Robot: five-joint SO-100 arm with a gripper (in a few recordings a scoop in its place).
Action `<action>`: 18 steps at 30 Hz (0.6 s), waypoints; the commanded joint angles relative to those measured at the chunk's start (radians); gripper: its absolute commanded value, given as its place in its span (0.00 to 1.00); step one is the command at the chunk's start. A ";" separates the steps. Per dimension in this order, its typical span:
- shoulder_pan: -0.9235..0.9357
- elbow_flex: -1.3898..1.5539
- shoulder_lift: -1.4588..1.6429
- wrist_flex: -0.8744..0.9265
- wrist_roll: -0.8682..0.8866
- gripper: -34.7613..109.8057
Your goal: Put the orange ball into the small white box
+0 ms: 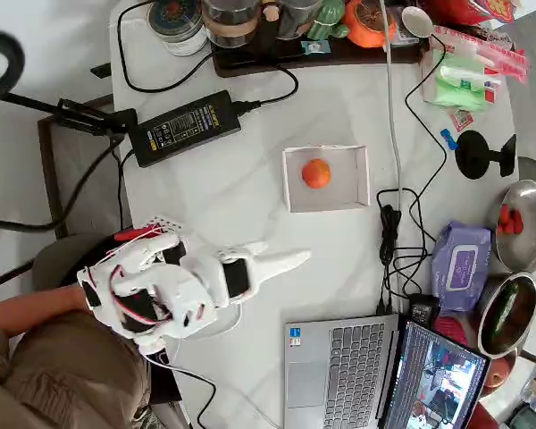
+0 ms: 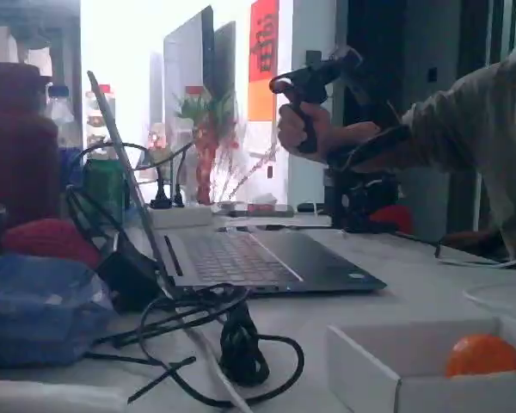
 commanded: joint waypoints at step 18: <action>0.242 0.383 0.184 -0.259 -0.138 0.46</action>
